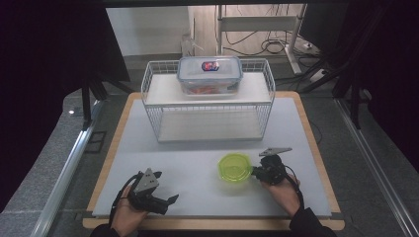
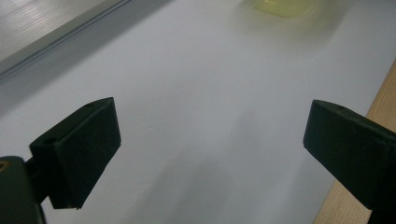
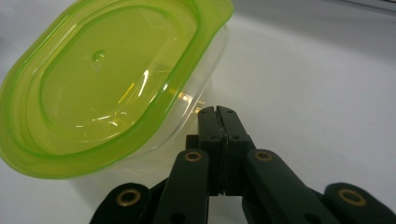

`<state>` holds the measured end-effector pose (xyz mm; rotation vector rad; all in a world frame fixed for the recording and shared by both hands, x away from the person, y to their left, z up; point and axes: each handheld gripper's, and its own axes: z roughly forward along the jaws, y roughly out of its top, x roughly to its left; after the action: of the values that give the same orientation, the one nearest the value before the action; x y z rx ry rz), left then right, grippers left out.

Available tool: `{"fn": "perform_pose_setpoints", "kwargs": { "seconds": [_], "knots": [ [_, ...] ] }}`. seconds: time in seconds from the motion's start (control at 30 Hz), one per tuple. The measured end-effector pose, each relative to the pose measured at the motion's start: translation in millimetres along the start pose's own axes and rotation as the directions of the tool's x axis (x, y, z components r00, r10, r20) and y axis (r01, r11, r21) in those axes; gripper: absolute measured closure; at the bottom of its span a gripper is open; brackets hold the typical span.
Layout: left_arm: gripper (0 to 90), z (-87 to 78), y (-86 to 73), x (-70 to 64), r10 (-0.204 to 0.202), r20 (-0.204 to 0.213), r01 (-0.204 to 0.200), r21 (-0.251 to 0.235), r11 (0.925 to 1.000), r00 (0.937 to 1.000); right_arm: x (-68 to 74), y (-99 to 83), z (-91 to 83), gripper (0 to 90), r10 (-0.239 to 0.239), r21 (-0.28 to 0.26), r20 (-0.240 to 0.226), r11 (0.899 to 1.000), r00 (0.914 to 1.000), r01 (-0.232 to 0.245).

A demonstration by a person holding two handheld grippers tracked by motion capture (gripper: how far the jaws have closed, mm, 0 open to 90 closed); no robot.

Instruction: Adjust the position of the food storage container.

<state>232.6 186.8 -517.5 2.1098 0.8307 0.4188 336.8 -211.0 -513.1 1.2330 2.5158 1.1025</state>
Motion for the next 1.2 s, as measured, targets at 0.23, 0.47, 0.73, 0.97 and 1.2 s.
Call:
{"fn": "perform_pose_setpoints", "kwargs": {
  "seconds": [0.23,0.47,0.73,0.97,1.2],
  "knots": [
    [4.0,-0.1,0.0,0.1,0.002,0.000,-0.002,0.001,1.0000,1.0000,13.1,3.1,9.5,89.9,-0.020,0.011,-0.038,1.000,0.9991,0.020],
    [4.1,0.1,0.0,-0.1,0.005,0.002,-0.005,0.003,1.0000,1.0000,28.1,6.0,18.8,89.8,-0.041,0.020,-0.079,0.999,0.9961,0.042],
    [4.2,-0.3,0.0,-0.1,0.005,0.005,-0.005,0.002,1.0000,1.0000,38.9,7.1,24.9,88.4,-0.083,0.039,-0.082,0.996,0.9932,0.086],
    [4.2,-0.8,-0.2,-0.1,0.006,0.005,-0.006,0.001,1.0000,1.0000,26.3,8.1,9.4,77.6,-0.078,0.006,-0.022,0.997,0.9967,0.078],
    [4.6,-0.3,-0.9,0.4,0.013,0.003,-0.013,0.011,0.9998,0.9999,15.2,9.3,-3.8,54.0,-0.084,-0.019,0.040,0.996,0.9957,0.085]
  ]
}}
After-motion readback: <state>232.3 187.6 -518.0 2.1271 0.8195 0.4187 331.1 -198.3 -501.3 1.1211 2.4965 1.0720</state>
